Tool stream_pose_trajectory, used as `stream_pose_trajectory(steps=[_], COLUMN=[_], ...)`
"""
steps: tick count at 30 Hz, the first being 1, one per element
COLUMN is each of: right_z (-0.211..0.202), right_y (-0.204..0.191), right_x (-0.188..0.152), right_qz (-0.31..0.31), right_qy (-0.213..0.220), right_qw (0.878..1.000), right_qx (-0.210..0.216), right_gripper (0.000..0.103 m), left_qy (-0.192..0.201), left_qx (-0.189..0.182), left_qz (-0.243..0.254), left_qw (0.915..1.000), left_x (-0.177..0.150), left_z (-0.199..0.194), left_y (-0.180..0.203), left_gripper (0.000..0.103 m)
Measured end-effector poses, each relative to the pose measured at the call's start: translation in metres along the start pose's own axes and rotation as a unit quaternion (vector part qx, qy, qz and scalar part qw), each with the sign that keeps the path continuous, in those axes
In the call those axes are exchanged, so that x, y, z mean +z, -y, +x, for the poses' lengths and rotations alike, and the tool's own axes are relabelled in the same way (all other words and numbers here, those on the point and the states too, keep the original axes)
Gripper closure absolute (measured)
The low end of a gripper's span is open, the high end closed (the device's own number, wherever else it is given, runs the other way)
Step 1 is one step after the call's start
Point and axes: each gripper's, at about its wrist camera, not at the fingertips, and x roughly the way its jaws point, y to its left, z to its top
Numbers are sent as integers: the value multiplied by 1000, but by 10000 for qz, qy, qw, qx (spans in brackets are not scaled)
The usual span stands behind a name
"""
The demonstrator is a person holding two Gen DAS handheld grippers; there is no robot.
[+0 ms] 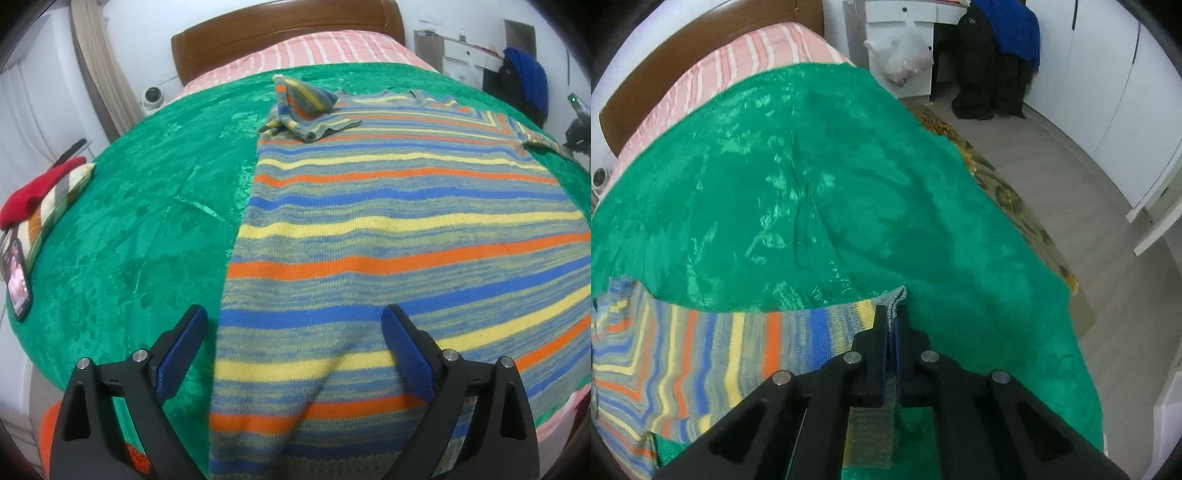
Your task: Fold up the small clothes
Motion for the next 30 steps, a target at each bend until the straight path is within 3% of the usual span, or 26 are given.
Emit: stream_pose_trajectory(steps=[2,5,8,9,10,12,15,18,21,22,23,25,28,30], right_z=[-9,-51,-104,-120,-140,-164,-183,-171,-153,-149,-145,-148,-163,-156], right_y=[-5,-18,-37,-44,-53,-65,-83,-99,-107,-110,-110,-110,-90,-78], right_x=[-5,-29,-74,-95,-127,-183,-262,-312,-334,-337,-338,-335,-314,-308], right_qz=[-21,-468,-1254,-1501,-1812,-2261,-2627,-2462,-2290,-2270,-2292,-2418,-2451,-2349], right_qy=[129,509,556,343,-50,-658,-1231,-1675,-1635,-1689,-1720,-1560,-1198,-1232], right_qw=[9999,9974,9869,9800,9657,9373,9069,8963,9053,9049,9042,9108,9313,9367], right_qx=[6,187,846,1261,1859,2569,3057,3285,3181,3181,3167,2959,2413,2284], right_gripper=[76,74,73,73,71,62,60,60,63,94,98,98,99,99], left_qy=[6,52,115,157,193,264,273,265,246,226,208,176,165,82], left_qx=[-11,-52,-121,-145,-158,-170,-220,-232,-189,-170,-153,-135,-141,-181], left_qz=[5,9,8,20,35,80,94,71,39,23,9,-31,-46,-10], left_qw=[10000,10000,9999,9998,9997,9995,9993,9994,9995,9996,9997,9997,9998,9998], left_x=[0,0,-1,-1,-1,-1,0,1,0,0,-1,-2,-1,3], left_z=[-1,-5,-10,-13,-15,-18,-19,-18,-18,-18,-18,-20,-23,-22], left_y=[-1,-2,-1,-1,1,2,3,3,0,-1,-2,-6,-7,-6], left_gripper=[7,7,7,7,7,7,7,7,7,7,7,7,7,7])
